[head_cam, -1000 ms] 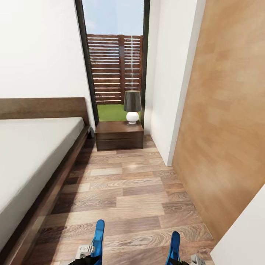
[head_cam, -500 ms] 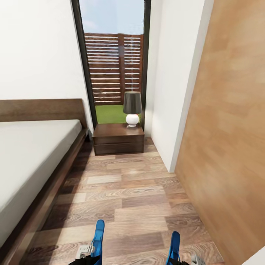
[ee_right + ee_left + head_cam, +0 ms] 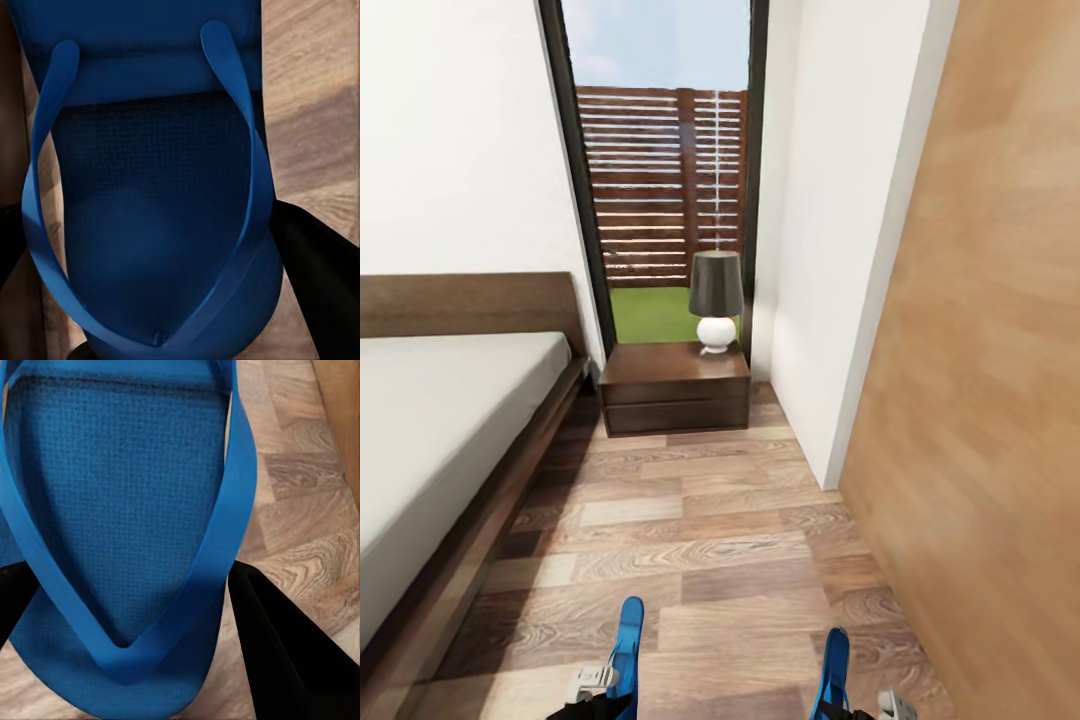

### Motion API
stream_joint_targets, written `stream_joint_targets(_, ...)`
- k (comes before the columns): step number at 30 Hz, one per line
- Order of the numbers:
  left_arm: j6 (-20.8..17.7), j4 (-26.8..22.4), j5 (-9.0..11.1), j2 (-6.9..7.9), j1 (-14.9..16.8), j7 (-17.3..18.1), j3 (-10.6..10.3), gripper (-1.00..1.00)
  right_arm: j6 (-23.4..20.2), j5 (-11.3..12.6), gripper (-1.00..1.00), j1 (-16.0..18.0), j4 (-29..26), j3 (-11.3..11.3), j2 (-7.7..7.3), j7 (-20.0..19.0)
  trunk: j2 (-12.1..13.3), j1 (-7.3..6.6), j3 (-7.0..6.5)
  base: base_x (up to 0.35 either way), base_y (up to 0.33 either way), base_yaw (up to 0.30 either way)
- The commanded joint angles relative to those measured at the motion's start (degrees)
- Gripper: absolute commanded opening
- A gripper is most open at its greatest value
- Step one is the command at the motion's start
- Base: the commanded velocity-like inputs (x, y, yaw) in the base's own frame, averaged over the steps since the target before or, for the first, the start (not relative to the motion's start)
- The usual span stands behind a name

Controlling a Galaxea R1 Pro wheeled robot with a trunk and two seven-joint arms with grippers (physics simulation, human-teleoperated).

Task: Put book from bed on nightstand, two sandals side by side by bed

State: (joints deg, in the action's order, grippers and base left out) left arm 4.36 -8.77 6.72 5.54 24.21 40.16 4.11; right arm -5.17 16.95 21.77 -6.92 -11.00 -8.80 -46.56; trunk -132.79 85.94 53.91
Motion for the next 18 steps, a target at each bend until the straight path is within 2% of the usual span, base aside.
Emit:
stream_joint_targets(1,0.1,0.1,-0.1,-0.01,0.0,0.4,0.5,-1.00,-0.6,0.1,-1.00,0.0,0.0,-0.5,0.01,-0.3,0.0,0.02,0.05,0.327,-0.101,0.000)
stream_joint_targets(18,0.0,0.1,0.0,-0.01,0.0,0.4,0.5,-1.00,-0.6,0.1,-1.00,0.0,0.0,-0.5,0.01,-0.3,0.0,0.02,0.05,0.327,-0.092,0.000)
